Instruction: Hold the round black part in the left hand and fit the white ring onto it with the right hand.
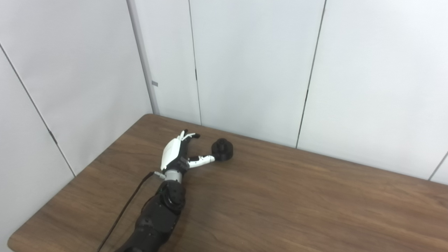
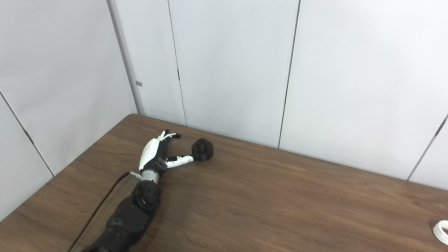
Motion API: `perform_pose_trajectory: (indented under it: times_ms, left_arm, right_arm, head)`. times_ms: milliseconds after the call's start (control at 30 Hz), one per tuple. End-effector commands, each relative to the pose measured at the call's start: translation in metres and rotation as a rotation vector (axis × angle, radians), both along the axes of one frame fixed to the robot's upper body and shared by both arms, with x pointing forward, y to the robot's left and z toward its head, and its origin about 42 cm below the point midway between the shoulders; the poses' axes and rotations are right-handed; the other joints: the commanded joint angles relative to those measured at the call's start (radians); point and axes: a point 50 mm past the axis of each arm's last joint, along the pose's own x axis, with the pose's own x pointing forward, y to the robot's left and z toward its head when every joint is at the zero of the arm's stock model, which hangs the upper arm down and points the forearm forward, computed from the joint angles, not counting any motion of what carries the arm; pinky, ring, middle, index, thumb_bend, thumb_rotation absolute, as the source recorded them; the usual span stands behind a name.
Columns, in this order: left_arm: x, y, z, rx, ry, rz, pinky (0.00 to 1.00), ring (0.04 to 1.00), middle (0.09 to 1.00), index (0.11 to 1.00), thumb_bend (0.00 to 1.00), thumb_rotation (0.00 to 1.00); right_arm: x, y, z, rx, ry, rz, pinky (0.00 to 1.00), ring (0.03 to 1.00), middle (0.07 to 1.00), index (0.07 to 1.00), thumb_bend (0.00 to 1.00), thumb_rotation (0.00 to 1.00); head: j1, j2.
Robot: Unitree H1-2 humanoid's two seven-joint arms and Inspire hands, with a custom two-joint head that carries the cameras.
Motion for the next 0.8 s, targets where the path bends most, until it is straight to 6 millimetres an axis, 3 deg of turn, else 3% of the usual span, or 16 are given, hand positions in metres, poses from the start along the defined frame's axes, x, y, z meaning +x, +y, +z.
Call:
perform_pose_trajectory:
  times_ms: [0,133,300,767]
  left_arm:
    - [0.002,0.002,-0.002,-0.011,0.027,-0.026,1.00,1.000,1.000,0.827,1.00,0.43]
    - [0.004,0.002,-0.004,-0.022,0.118,-0.098,1.00,1.000,1.000,0.859,1.00,0.48]
    - [0.009,-0.004,-0.005,-0.060,0.192,-0.183,1.00,1.000,1.000,0.881,1.00,0.46]
    - [0.019,-0.022,-0.004,0.023,0.274,-0.290,1.00,1.000,1.000,0.879,1.00,0.40]
  right_arm:
    - [-0.003,-0.005,0.012,-0.042,-0.025,0.016,0.92,0.981,1.000,0.942,0.61,0.53]
    - [-0.004,-0.002,0.012,-0.044,-0.021,0.014,0.91,0.981,1.000,0.938,0.68,0.56]
    - [-0.005,0.003,0.012,-0.041,-0.023,0.023,0.91,0.986,1.000,0.938,0.76,0.60]
    - [-0.009,0.017,0.014,-0.027,-0.025,0.030,0.90,0.976,1.000,0.937,0.71,0.58]
  head:
    - [-0.004,0.001]
    - [-0.017,0.003]
    - [-0.024,0.005]
    - [-0.062,0.008]
